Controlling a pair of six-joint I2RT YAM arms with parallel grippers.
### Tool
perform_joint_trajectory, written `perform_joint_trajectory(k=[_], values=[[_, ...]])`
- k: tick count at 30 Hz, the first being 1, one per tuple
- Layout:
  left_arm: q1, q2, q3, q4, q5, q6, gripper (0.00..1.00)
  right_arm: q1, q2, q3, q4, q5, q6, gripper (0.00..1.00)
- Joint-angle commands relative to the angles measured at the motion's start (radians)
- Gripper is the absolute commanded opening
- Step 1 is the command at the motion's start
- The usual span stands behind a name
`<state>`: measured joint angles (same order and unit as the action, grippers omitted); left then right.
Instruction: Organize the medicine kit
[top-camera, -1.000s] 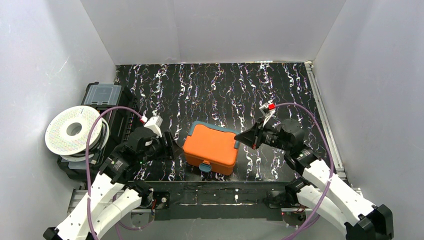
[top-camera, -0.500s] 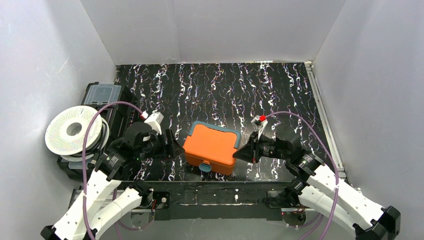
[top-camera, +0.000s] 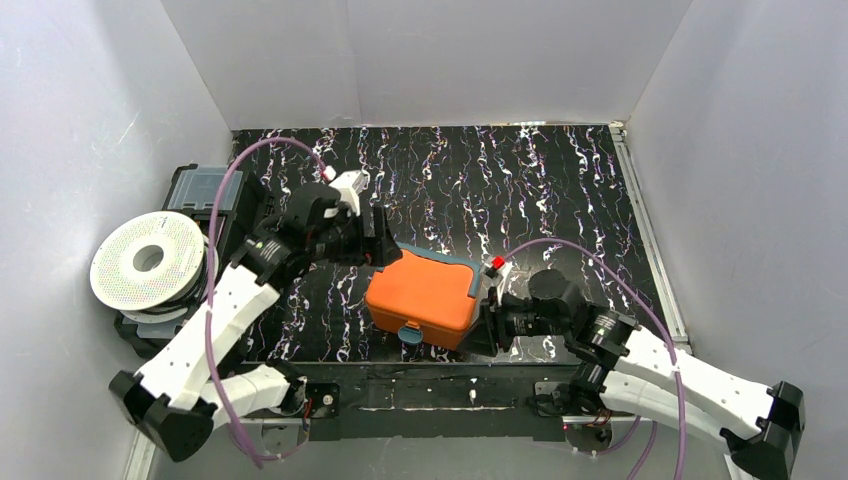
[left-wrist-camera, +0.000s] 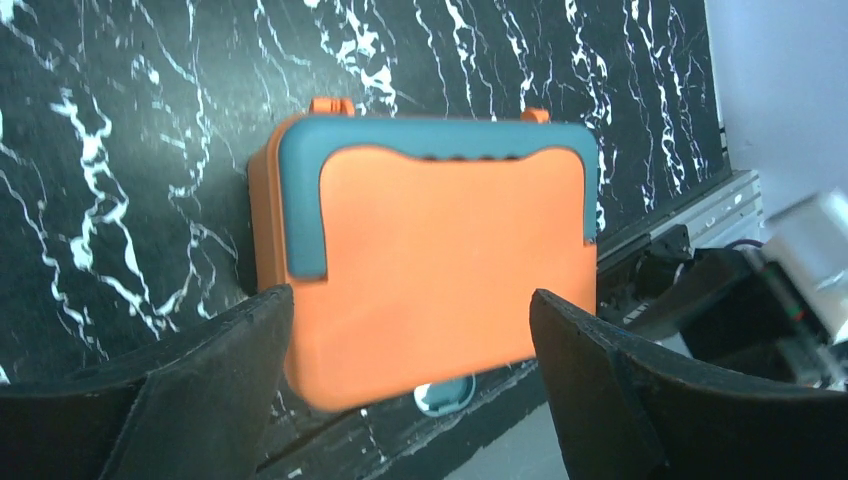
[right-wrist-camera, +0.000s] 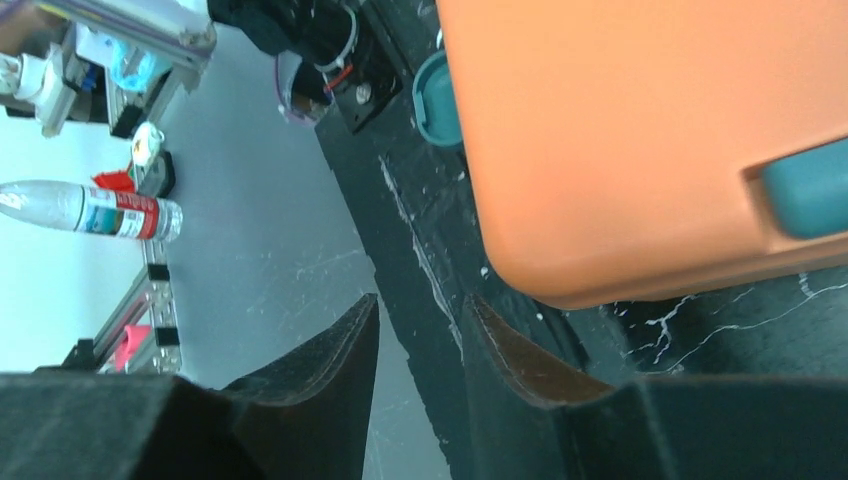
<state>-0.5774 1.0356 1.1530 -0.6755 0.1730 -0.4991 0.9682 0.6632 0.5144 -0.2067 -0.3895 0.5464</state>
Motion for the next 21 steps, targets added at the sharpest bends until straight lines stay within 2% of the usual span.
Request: perform_joint_trajectory(k=[1,5,15,21], values=[[0.002,0.103,0.103,0.045,-0.004,0.089,0.91,0.072,0.053,0.046,-0.031,0.048,-0.005,0.46],[0.002,0.202,0.17,0.079,-0.007,0.124,0.98,0.139,0.097,0.036,-0.02,0.109,0.021,0.49],[0.007,0.451,0.286,0.156,0.032,0.157,0.98,0.237,0.121,-0.036,0.061,0.363,0.14,0.52],[0.017,0.585,0.353,0.146,0.068,0.165,0.98,0.252,0.128,-0.061,0.08,0.51,0.205,0.53]])
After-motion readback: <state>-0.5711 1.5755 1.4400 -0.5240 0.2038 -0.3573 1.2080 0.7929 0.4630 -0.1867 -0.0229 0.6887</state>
